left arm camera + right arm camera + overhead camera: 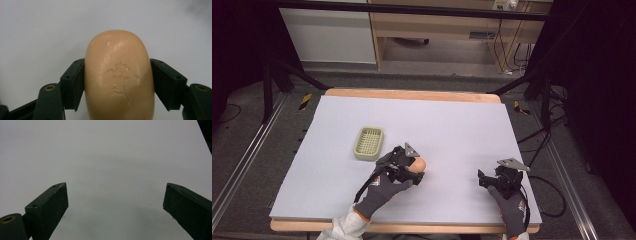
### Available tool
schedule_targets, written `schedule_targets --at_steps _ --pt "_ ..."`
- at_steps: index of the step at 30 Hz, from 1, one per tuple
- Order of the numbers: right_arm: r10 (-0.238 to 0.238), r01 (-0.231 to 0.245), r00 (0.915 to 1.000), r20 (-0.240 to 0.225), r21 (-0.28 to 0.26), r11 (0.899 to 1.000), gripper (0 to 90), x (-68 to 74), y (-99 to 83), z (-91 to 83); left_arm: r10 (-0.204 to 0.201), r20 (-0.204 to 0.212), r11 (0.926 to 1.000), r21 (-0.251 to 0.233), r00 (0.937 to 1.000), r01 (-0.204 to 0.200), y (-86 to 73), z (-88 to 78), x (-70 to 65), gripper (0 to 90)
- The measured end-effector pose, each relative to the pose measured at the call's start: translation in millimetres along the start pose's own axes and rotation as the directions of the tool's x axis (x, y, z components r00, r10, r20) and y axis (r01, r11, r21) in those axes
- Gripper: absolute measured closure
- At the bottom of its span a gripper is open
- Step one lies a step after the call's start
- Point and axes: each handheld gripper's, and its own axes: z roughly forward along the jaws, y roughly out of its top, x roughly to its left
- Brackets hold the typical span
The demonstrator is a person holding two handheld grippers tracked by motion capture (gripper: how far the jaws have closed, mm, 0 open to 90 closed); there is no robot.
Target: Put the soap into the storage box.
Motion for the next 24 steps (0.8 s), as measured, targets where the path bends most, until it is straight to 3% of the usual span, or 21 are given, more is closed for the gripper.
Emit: schedule_targets --at_steps 11,24 --pt "0.000 0.000 1.0000 0.000 0.005 1.000 6.3 0.5 -0.2 0.6 -0.043 -0.006 0.9989 -0.018 0.9991 0.043 -17.0 -13.1 17.9 31.2" --pt "-0.007 0.007 1.0000 0.000 0.005 1.000 6.3 1.9 0.0 0.8 -0.085 -0.039 0.9959 -0.034 0.9957 0.083 -24.6 -29.1 40.4 31.3"
